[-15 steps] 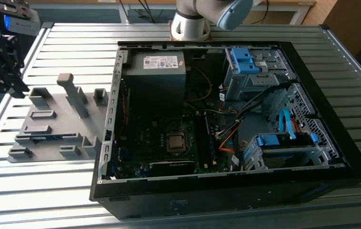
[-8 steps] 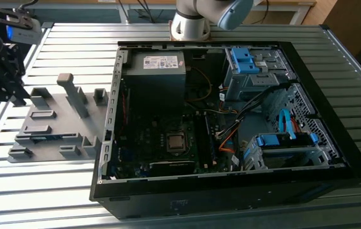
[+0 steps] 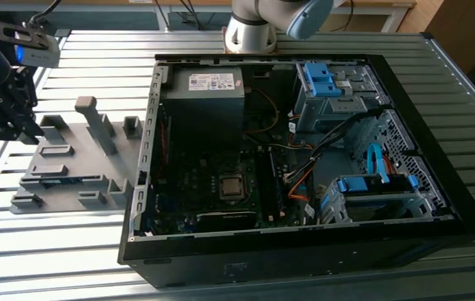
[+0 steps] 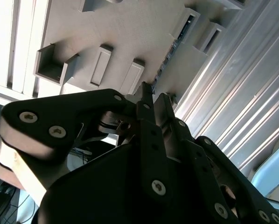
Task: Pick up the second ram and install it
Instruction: 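Pick up the second ram and move it above second insertion slot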
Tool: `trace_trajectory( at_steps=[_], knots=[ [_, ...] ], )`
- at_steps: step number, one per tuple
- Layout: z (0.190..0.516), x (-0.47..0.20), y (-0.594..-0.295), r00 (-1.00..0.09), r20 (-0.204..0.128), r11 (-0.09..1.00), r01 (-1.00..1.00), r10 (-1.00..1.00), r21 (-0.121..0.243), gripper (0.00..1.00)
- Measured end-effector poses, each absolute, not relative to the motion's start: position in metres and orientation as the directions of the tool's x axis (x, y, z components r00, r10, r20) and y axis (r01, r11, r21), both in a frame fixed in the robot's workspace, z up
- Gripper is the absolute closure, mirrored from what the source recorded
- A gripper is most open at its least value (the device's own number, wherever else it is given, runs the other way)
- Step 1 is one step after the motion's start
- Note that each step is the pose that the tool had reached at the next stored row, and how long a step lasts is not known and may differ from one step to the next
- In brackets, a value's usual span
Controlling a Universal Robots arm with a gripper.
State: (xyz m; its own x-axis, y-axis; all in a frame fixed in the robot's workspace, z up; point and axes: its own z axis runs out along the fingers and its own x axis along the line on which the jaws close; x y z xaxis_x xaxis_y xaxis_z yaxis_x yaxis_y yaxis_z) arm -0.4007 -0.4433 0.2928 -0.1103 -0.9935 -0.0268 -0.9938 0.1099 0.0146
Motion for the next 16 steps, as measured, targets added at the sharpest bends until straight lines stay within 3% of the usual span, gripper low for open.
trace_trajectory(
  at_steps=[16],
  knots=[
    [0.2906,-0.4007,-0.4435,-0.11,-0.027,0.11,-0.994,-0.994,0.014,0.75]
  ],
)
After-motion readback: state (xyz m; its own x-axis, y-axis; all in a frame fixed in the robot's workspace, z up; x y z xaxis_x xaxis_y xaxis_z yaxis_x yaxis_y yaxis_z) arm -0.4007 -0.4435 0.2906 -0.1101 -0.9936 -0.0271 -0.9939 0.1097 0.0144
